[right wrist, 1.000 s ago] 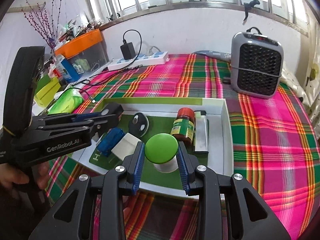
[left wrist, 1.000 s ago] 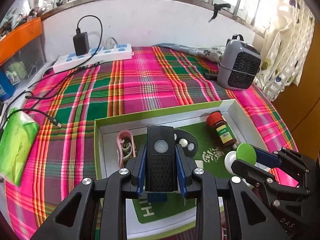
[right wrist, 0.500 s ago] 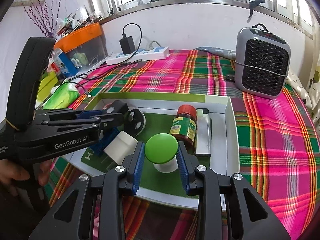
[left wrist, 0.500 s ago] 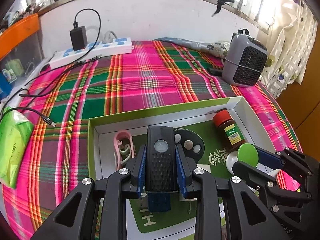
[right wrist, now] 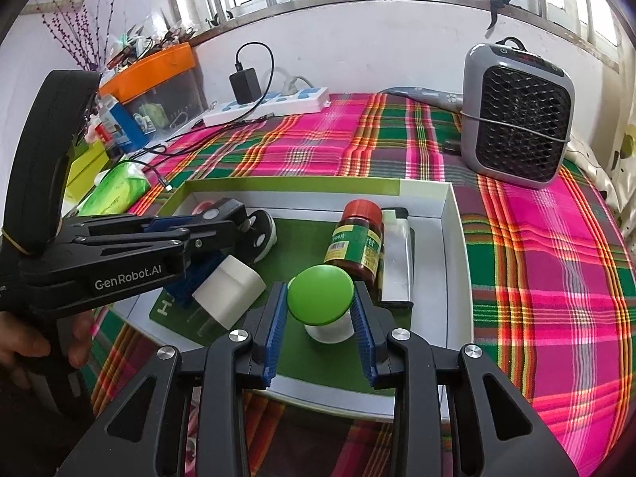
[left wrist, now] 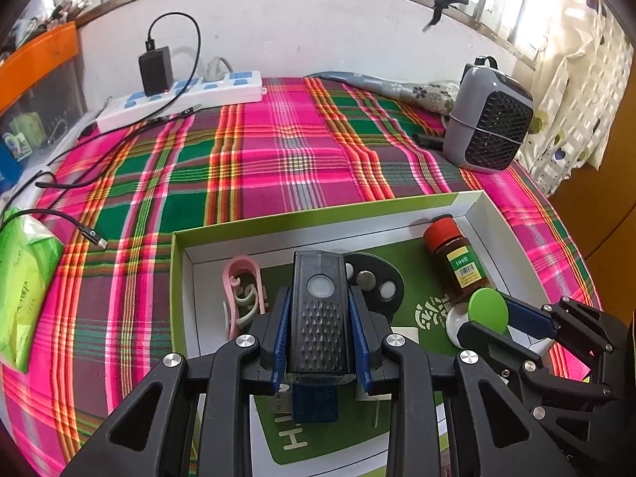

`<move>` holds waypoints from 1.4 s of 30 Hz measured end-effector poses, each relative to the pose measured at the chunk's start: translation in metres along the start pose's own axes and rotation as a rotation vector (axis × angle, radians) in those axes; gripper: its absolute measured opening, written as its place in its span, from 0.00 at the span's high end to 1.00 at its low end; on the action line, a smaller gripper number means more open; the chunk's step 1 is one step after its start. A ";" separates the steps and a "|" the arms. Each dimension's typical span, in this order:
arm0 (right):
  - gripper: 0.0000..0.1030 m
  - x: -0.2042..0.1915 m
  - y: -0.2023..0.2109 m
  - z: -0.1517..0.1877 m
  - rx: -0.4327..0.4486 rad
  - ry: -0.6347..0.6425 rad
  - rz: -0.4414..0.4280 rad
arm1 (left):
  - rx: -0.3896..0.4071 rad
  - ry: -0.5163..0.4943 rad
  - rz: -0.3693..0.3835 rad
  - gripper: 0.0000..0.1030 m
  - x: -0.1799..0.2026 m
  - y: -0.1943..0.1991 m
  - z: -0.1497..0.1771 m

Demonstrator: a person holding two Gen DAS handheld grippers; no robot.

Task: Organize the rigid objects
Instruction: 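Lower the black device and green object into the box and open both tools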

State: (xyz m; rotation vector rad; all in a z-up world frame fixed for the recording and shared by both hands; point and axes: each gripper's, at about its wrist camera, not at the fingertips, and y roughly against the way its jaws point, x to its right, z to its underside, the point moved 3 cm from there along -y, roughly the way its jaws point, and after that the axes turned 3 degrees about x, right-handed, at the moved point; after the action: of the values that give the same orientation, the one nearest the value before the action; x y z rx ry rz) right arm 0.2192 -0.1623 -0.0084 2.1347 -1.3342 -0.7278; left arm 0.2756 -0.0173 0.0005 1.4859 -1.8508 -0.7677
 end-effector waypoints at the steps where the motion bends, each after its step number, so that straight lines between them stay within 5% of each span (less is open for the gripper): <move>1: 0.67 0.000 0.000 0.000 -0.001 0.000 -0.001 | -0.002 0.000 0.001 0.74 0.001 0.000 0.001; 42: 0.61 0.004 0.006 0.005 0.008 -0.046 -0.005 | 0.008 -0.011 0.003 0.67 0.006 0.008 0.001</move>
State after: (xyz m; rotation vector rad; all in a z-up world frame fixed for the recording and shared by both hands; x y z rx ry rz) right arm 0.2130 -0.1687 -0.0085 2.1403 -1.3582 -0.7790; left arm 0.2690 -0.0212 0.0067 1.4866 -1.8659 -0.7693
